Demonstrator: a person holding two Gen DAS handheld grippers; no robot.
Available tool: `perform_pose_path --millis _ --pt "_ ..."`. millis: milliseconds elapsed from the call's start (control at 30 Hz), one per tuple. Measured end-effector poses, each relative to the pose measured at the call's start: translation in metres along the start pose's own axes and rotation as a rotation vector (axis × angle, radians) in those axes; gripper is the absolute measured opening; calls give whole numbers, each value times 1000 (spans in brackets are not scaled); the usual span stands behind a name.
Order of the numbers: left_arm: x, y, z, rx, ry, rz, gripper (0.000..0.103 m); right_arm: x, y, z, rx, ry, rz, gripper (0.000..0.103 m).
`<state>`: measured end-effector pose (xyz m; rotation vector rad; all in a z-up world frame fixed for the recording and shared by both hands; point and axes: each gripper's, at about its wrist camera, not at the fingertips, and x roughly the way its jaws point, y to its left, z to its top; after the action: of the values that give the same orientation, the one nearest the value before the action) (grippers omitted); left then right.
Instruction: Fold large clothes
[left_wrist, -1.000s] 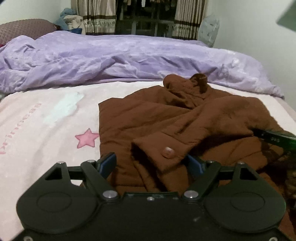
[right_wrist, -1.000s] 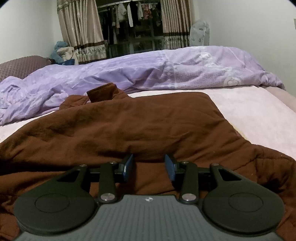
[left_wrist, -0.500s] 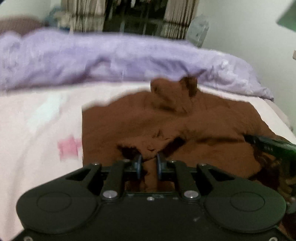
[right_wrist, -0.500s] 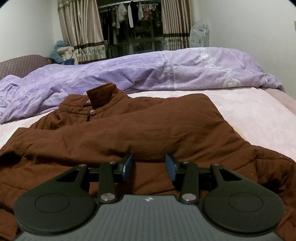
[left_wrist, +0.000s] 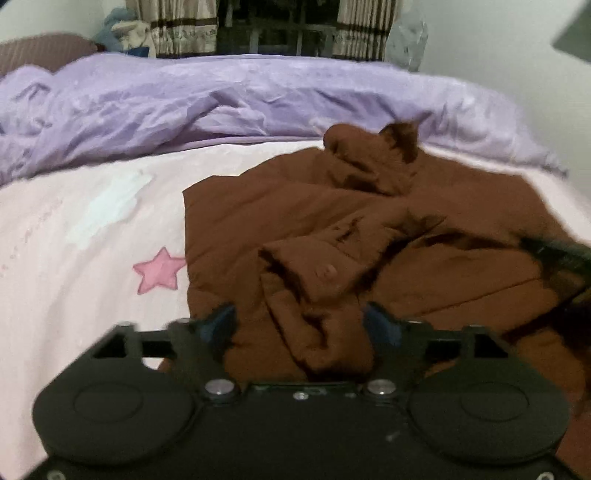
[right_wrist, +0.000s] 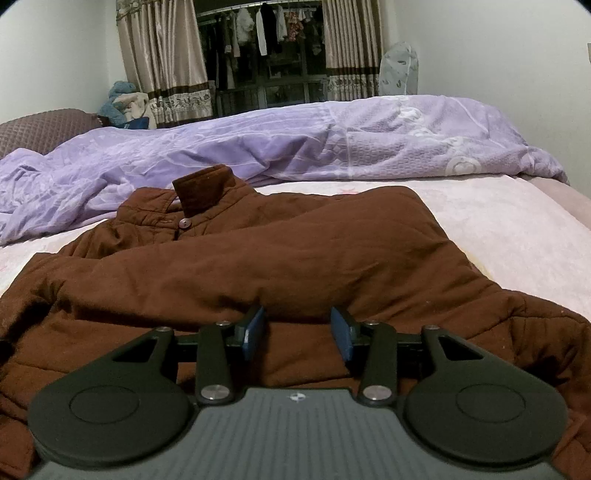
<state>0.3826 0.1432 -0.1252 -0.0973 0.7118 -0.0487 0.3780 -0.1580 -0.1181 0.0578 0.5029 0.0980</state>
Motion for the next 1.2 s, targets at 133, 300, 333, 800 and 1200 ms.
perform_pose_path --millis 133,300,333,800,1200 --pt "-33 2 15 -28 -100 -18 88 0 0 0 1 -1 -1 51" --pt "-26 -11 43 -177 -201 -74 89 -8 -1 9 32 -20 -5 48" --pt "-21 -16 46 -198 -210 -89 89 -12 -2 16 61 -37 10 46" --pt "63 -41 22 37 -143 148 100 36 -41 33 113 58 180 0" --pt "-29 -1 -13 165 -119 225 99 -51 -134 17 239 114 -66 52"
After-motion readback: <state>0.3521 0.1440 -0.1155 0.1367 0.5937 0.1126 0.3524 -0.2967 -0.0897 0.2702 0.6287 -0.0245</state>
